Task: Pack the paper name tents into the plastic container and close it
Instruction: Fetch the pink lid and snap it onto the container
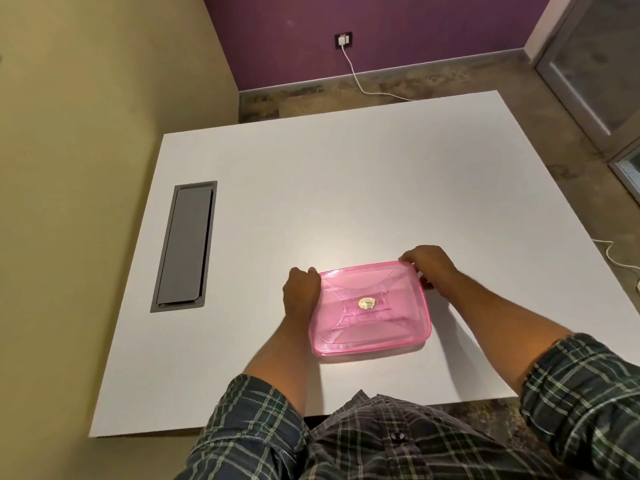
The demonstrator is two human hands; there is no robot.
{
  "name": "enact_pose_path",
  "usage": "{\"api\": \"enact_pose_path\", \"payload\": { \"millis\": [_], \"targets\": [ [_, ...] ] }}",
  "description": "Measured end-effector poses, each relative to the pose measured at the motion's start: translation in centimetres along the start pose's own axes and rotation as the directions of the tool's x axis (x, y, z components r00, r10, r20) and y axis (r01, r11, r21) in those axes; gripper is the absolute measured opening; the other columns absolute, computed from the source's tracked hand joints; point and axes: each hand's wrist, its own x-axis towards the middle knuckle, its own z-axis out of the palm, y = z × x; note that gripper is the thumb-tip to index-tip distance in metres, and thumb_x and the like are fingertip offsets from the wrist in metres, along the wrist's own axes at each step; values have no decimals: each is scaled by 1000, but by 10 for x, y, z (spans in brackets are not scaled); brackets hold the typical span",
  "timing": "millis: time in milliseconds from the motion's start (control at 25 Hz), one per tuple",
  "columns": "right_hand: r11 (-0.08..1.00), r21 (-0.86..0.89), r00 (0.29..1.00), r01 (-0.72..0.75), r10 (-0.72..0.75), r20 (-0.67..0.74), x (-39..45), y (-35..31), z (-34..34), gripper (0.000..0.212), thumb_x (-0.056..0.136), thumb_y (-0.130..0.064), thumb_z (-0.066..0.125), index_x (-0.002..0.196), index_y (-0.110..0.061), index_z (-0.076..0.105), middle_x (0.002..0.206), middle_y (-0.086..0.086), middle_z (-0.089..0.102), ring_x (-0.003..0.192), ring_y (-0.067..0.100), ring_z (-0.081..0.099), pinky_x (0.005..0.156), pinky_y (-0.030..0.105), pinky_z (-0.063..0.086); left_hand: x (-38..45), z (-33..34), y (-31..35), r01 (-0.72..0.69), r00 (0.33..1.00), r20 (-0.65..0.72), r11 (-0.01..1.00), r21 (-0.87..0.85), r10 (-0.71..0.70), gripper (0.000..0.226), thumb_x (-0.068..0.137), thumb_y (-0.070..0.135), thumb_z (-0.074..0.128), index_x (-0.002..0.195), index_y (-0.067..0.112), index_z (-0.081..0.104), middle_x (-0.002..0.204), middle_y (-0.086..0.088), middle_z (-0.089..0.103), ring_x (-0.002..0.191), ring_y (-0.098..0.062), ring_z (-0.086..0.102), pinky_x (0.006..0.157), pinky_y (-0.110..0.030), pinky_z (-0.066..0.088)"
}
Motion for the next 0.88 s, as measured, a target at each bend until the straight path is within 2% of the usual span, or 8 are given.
{"api": "enact_pose_path", "payload": {
  "millis": [120,200,320,440,560,720,800,880],
  "targets": [
    [934,-354,981,45,-108,-160,0,-3,17,36,77,-51,56,76,-16,63,82,2,67,80,30,63,69,33,47,-11,14,-9,-104,991,-82,993,57,108,28,99,29,36,100,4,49,105,-18,64,97,-38,59,84,-43,48],
    [885,-465,963,42,-159,-216,5,-2,26,31,82,-43,51,74,-15,62,86,6,68,81,32,63,67,30,41,-11,17,-13,-158,980,-104,979,128,172,21,101,24,33,94,7,43,99,-21,64,91,-41,59,77,-43,47],
    [881,-474,961,5,-134,-240,10,-2,32,15,74,-25,52,68,-15,60,76,8,63,70,32,55,63,28,40,-11,18,-13,-195,968,-118,958,208,223,18,102,19,33,91,8,42,96,-22,64,88,-43,60,70,-40,42],
    [874,-486,967,3,-127,-223,15,0,31,13,67,-23,52,63,-12,58,62,1,52,62,30,53,58,26,37,-10,19,-11,-199,960,-159,960,196,231,19,102,19,35,88,9,40,89,-21,65,86,-44,61,70,-42,44],
    [880,-475,967,22,-139,-213,18,3,32,14,66,-22,53,61,-10,59,61,3,55,56,27,51,57,26,38,-9,21,-12,-221,947,-184,948,231,265,18,102,17,35,88,8,42,85,-20,64,84,-44,61,69,-44,45],
    [858,-513,950,33,-186,-251,20,5,35,20,76,-22,52,58,-15,52,66,5,56,67,34,58,61,29,39,-8,21,-11,-226,949,-161,941,250,271,20,103,21,33,88,10,40,87,-20,64,84,-43,61,72,-45,48],
    [819,-571,926,49,-251,-281,19,7,36,28,87,-26,49,64,-15,60,74,9,66,75,36,65,62,30,39,-12,16,-10,-257,950,-100,922,289,296,23,105,25,31,91,10,42,91,-17,63,86,-42,61,75,-45,49],
    [759,-648,896,70,-333,-293,19,9,37,39,96,-31,43,77,-12,72,82,12,72,79,36,68,63,31,39,-10,6,-10,-391,905,9,823,413,425,27,106,29,30,98,9,46,98,-13,61,87,-40,61,76,-44,49]
  ]
}}
